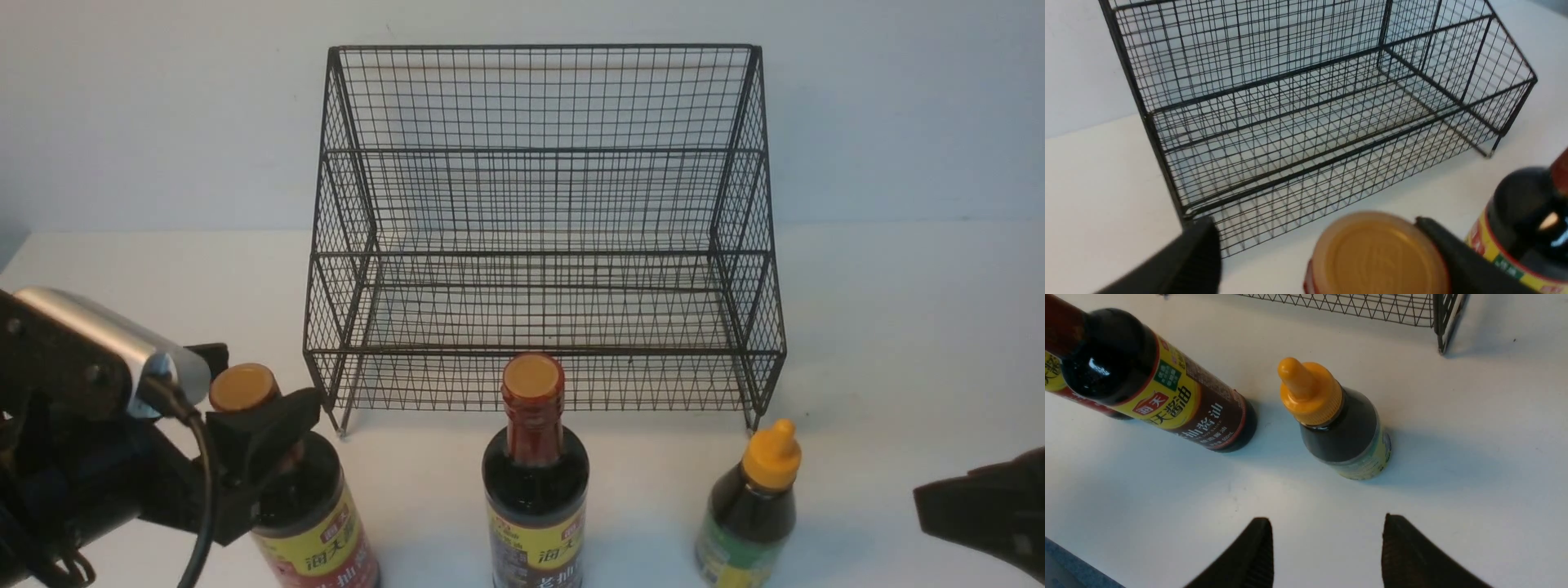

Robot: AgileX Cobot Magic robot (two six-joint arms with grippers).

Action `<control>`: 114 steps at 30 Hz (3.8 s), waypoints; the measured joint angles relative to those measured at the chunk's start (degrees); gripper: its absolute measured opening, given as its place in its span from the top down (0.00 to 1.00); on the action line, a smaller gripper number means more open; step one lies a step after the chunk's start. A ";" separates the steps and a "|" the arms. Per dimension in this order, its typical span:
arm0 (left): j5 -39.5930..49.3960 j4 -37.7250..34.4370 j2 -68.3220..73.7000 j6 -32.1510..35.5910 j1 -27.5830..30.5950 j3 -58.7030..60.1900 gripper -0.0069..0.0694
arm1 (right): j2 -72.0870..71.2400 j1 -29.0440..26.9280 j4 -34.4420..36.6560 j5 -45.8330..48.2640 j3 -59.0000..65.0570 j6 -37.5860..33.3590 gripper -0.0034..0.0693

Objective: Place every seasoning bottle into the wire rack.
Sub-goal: Use the left arm to grab the condiment bottle closest to it, then use the left arm to put the condiment bottle back on the shelf

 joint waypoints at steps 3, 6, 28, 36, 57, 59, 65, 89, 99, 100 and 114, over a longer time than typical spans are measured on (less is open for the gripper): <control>1.70 -2.48 0.30 2.52 0.00 0.00 0.50 | 0.00 0.00 -0.17 0.00 0.00 0.00 0.49; 4.20 -0.72 -0.03 4.73 -0.11 -0.58 0.56 | 0.00 0.00 -0.25 0.00 0.00 0.00 0.49; 11.17 9.14 23.34 -8.71 -0.11 -43.40 0.56 | 0.00 0.00 -2.56 0.00 0.00 0.00 0.49; 7.73 8.57 31.63 -5.85 -0.11 -44.74 0.56 | 0.00 0.00 -2.99 0.00 0.00 0.00 0.49; 7.91 -6.91 38.76 4.17 -0.17 -45.68 0.56 | 0.00 0.00 -3.18 -0.43 0.00 0.00 0.49; 8.87 -7.32 39.32 4.56 -0.17 -45.88 0.56 | 0.00 0.00 -3.18 -0.48 0.00 0.00 0.49; 9.74 -7.68 39.73 4.81 -0.17 -46.07 0.56 | 0.00 0.00 -3.18 -0.79 0.00 0.00 0.49; 24.57 -4.39 40.84 1.91 -0.17 -49.32 0.56 | 0.00 0.00 -3.18 -0.84 0.00 0.00 0.49; 25.99 9.25 41.34 1.10 -0.21 -49.39 0.56 | 0.00 0.00 -3.18 -0.84 0.00 0.00 0.49; 25.99 9.91 41.34 0.93 -0.21 -49.39 0.56 | 0.00 0.00 -3.18 -0.84 0.00 0.00 0.49; 25.32 17.13 41.34 -4.42 -0.21 -49.48 0.56 | 0.00 0.00 -3.18 -0.89 0.00 0.00 0.49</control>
